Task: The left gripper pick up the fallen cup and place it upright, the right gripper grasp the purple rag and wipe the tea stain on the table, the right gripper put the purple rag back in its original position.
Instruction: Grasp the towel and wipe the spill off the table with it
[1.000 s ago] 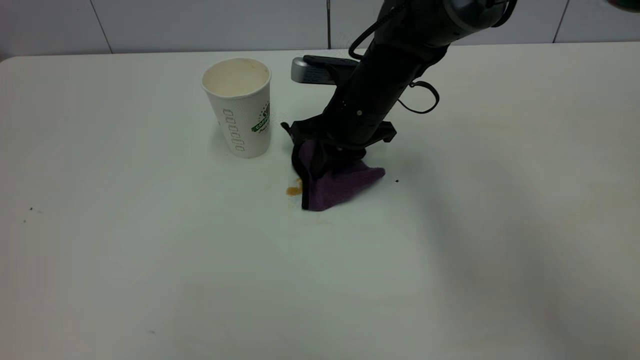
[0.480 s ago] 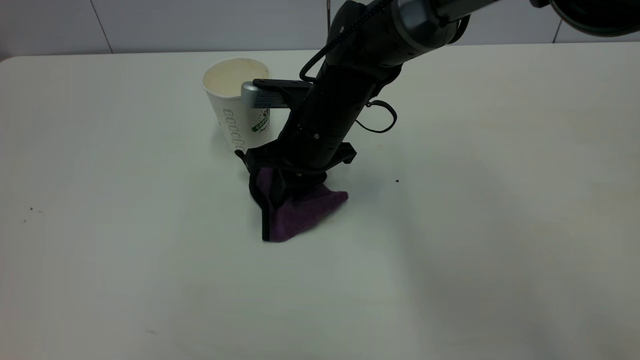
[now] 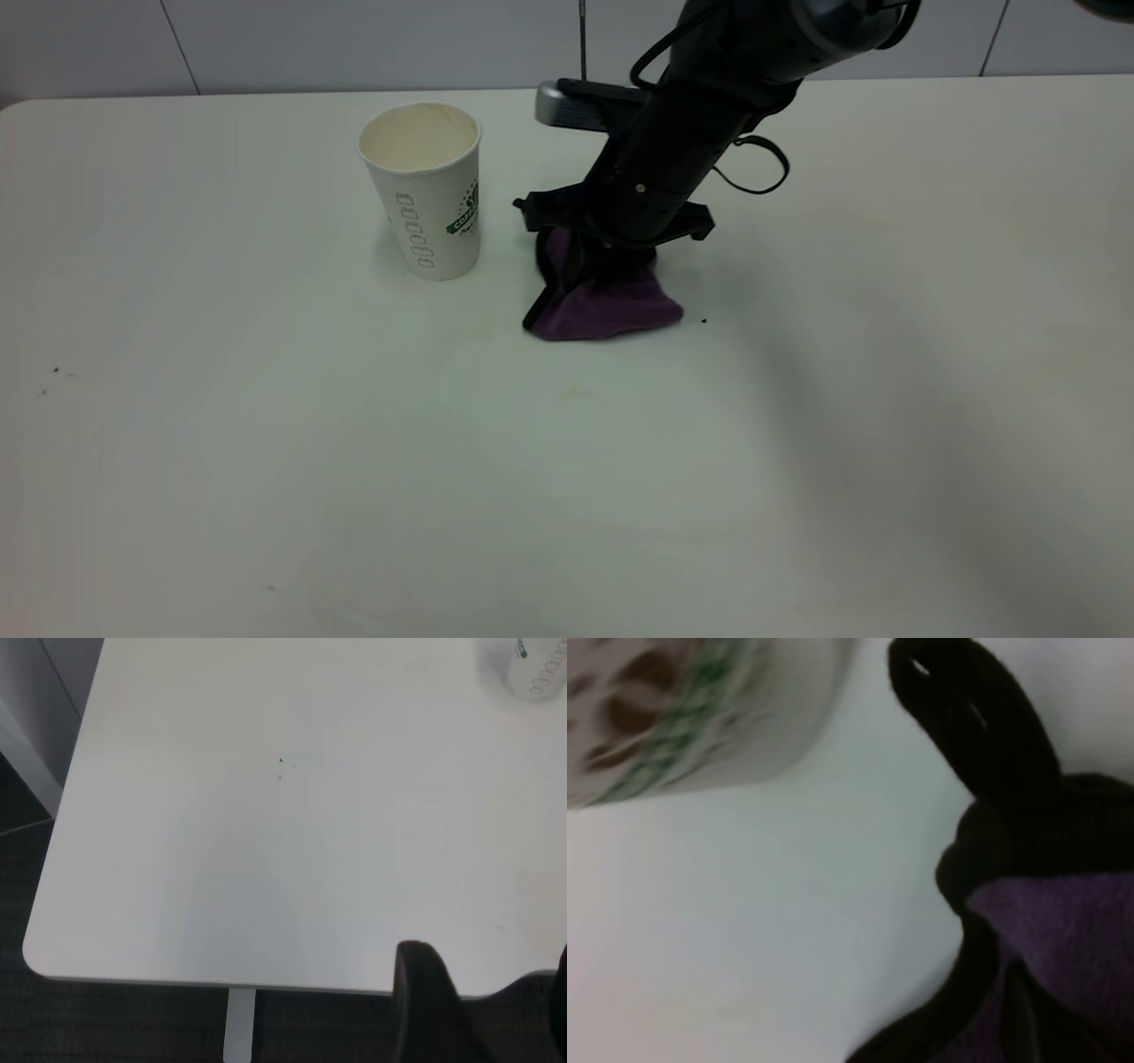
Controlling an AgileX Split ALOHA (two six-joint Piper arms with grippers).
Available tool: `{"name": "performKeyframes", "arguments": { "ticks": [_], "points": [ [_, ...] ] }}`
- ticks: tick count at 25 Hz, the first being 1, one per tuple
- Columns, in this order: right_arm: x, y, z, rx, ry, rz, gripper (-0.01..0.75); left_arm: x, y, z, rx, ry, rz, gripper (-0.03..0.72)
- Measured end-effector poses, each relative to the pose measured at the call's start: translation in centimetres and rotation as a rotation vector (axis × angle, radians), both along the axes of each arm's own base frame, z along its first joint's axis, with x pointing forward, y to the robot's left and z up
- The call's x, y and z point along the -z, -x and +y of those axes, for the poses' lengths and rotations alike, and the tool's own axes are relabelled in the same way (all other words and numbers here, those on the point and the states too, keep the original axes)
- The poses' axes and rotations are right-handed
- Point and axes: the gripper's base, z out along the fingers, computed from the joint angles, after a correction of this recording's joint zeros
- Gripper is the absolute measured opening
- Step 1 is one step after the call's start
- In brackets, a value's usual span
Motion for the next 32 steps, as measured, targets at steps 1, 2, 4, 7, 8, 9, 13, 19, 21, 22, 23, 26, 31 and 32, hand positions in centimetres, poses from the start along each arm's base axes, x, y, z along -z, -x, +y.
{"name": "performKeyframes", "arguments": {
  "ticks": [1, 2, 4, 7, 8, 9, 13, 19, 21, 22, 23, 26, 31, 32],
  "points": [
    [-0.1, -0.5, -1.0, 0.019, 0.012, -0.003, 0.077, 0.0, 0.0, 0.0, 0.000, 0.000, 0.000, 0.379],
    [-0.1, -1.0, -2.1, 0.039, 0.026, 0.004, 0.077, 0.0, 0.0, 0.0, 0.000, 0.000, 0.000, 0.379],
    [-0.2, -1.7, -4.3, 0.085, 0.045, 0.036, 0.077, 0.0, 0.0, 0.0, 0.000, 0.000, 0.000, 0.379],
    [-0.3, -2.5, -7.8, 0.146, 0.072, 0.110, 0.077, 0.0, 0.0, 0.0, 0.000, 0.000, 0.000, 0.379],
    [-0.3, -2.6, -9.0, 0.162, 0.087, 0.137, 0.078, 0.0, 0.0, 0.0, 0.000, 0.000, 0.000, 0.379],
    [-0.3, -2.7, -10.1, 0.176, 0.105, 0.162, 0.078, 0.0, 0.0, 0.0, 0.000, 0.000, 0.000, 0.379],
    [-0.5, -2.8, -14.3, 0.229, 0.183, 0.250, 0.079, 0.0, 0.0, 0.0, 0.000, 0.000, 0.000, 0.379],
    [-0.4, -2.6, -19.1, 0.283, 0.246, 0.344, 0.100, 0.0, 0.0, 0.0, 0.000, 0.000, 0.000, 0.379],
    [-0.5, -2.6, -20.4, 0.304, 0.252, 0.362, 0.136, 0.0, 0.0, 0.0, 0.000, 0.000, 0.000, 0.379],
    [-0.5, -2.6, -21.1, 0.314, 0.254, 0.371, 0.173, 0.0, 0.0, 0.0, 0.000, 0.000, 0.000, 0.379],
    [-0.6, -2.6, -21.6, 0.321, 0.256, 0.377, 0.226, 0.0, 0.0, 0.0, 0.000, 0.000, 0.000, 0.379],
    [-0.9, -2.5, -22.5, 0.299, 0.276, 0.379, 0.457, 0.0, 0.0, 0.0, 0.000, 0.000, 0.000, 0.379],
    [-2.7, -2.4, -22.6, 0.189, 0.313, 0.356, 0.715, 0.0, 0.0, 0.0, 0.000, 0.000, 0.000, 0.379],
    [-3.6, -2.4, -22.5, 0.182, 0.316, 0.353, 0.721, 0.0, 0.0, 0.0, 0.000, 0.000, 0.000, 0.379]
  ]
}}
